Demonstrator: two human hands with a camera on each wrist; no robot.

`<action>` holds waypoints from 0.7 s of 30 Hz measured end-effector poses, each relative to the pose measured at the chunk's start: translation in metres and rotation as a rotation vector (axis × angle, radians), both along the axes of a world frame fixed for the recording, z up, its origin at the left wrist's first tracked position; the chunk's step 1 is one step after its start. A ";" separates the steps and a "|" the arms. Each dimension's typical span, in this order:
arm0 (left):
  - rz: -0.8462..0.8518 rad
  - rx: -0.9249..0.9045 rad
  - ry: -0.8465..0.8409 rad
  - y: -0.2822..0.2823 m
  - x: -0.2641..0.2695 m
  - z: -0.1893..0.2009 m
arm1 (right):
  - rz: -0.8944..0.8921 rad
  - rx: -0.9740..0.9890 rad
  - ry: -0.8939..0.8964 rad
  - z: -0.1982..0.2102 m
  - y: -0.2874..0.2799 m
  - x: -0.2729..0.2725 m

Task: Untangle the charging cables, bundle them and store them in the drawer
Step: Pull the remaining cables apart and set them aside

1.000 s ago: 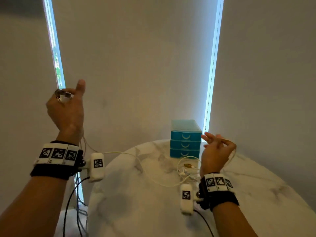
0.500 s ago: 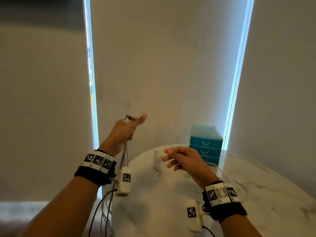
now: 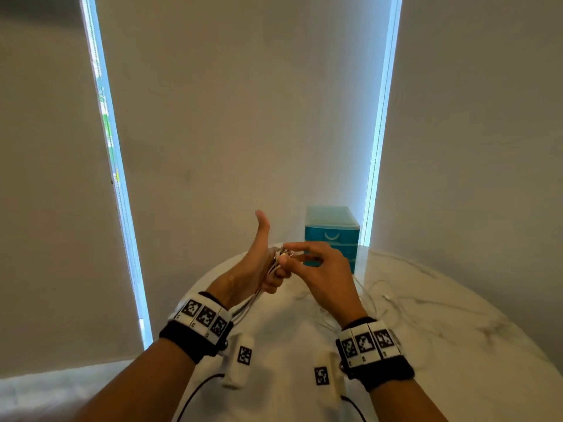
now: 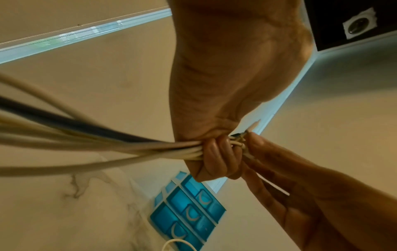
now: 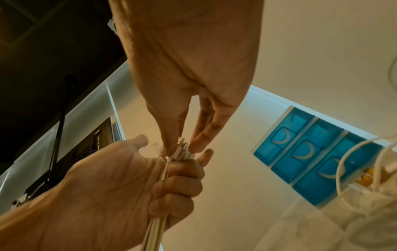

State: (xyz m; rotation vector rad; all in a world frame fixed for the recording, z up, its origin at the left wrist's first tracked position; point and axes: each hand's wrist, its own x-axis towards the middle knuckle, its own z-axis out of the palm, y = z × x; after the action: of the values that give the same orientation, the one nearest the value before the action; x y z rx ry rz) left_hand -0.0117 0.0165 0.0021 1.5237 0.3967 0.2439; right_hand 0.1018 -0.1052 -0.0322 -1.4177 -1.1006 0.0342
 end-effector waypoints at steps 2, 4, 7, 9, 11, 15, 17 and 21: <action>-0.001 0.026 0.018 -0.002 0.008 -0.006 | -0.008 -0.039 -0.048 -0.002 -0.002 0.003; 0.017 0.043 0.034 0.000 0.013 -0.012 | -0.007 -0.051 -0.055 -0.003 -0.003 0.005; 0.043 0.076 0.081 -0.001 0.016 -0.012 | 0.023 -0.051 0.028 -0.001 -0.006 0.008; 0.038 0.084 0.094 -0.005 0.017 -0.009 | 0.006 -0.026 0.066 0.001 -0.006 0.011; 0.009 0.104 0.090 -0.010 0.019 -0.008 | -0.025 -0.033 0.046 0.002 -0.005 0.013; 0.103 0.185 0.110 -0.018 0.028 -0.012 | -0.026 -0.095 0.007 0.009 -0.016 0.025; 0.185 0.259 0.110 -0.016 0.035 -0.011 | -0.075 -0.056 0.109 0.010 -0.033 0.046; 0.253 0.170 0.003 -0.006 0.051 -0.014 | -0.106 -0.079 0.236 -0.004 -0.074 0.086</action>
State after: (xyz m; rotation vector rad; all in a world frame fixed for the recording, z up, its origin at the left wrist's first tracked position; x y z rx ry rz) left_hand 0.0391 0.0107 -0.0123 1.6394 0.5845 0.4835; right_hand 0.1878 -0.1792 -0.0360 -1.4989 -0.8363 0.1666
